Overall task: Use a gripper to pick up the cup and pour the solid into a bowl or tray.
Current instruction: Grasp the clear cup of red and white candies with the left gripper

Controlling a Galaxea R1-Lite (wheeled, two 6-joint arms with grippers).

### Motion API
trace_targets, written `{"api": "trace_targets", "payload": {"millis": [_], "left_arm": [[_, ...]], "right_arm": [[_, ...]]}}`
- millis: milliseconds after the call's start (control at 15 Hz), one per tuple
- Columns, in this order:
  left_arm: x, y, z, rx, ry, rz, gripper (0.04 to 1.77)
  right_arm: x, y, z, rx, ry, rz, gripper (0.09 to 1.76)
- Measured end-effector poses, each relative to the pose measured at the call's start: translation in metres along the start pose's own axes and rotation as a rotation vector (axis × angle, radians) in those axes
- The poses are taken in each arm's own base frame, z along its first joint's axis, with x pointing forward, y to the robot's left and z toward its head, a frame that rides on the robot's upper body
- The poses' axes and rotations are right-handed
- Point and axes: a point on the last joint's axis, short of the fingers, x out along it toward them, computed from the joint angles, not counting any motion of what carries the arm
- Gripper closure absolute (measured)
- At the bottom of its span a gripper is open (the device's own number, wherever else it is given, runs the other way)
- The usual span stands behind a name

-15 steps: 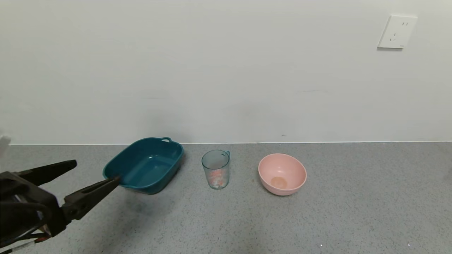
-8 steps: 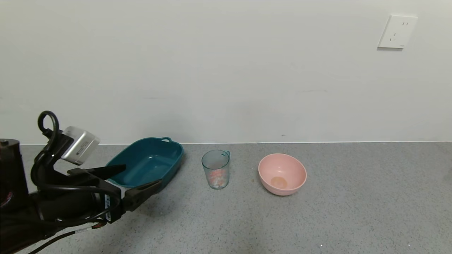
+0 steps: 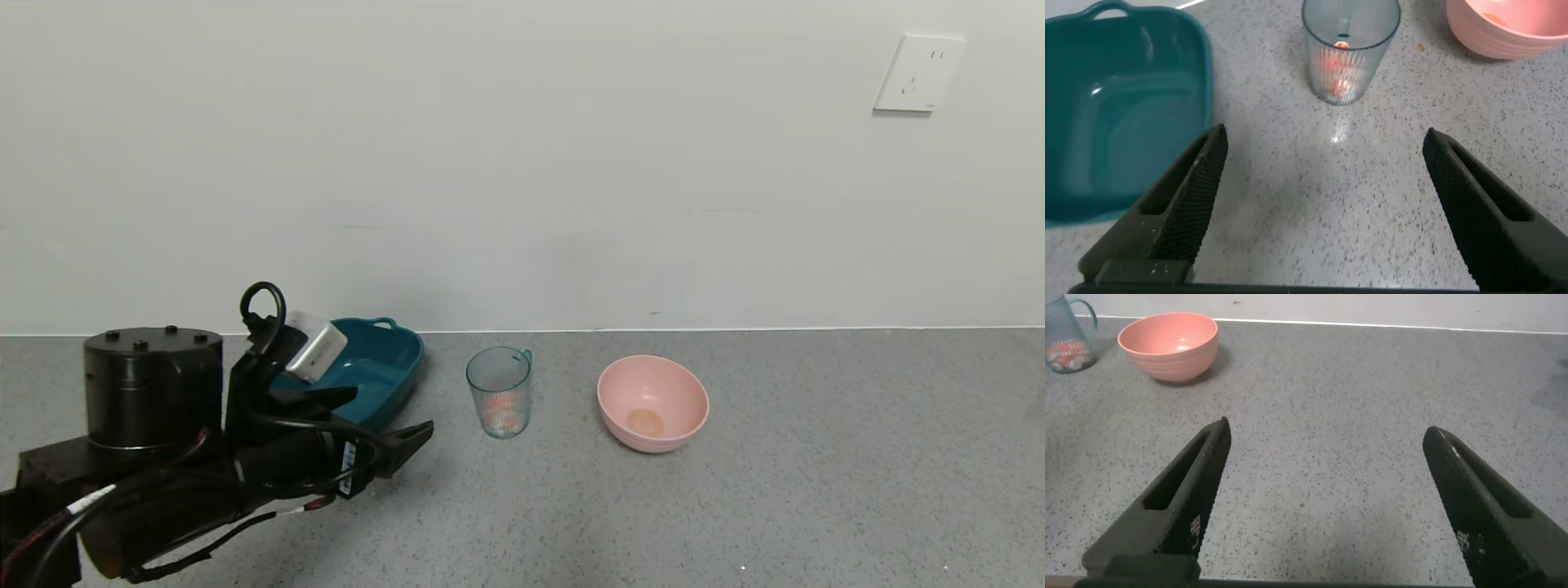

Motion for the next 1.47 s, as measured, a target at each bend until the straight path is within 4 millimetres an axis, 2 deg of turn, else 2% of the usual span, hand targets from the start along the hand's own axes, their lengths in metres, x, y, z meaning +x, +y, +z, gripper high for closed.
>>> {"api": "trace_targets", "payload": {"millis": [333, 667, 1467], "left_arm": [[0.038, -0.015, -0.011, 0.022, 0.002, -0.044, 0.09], [0.064, -0.027, -0.025, 0.036, 0.029, -0.079, 0.09], [0.122, -0.036, -0.037, 0.043, 0.014, -0.058, 0.09]], "right_arm": [[0.0, 0.0, 0.0, 0.0, 0.0, 0.0, 0.14], [0.0, 0.0, 0.0, 0.0, 0.0, 0.0, 0.14], [0.0, 0.0, 0.0, 0.001, 0.0, 0.0, 0.14]]}}
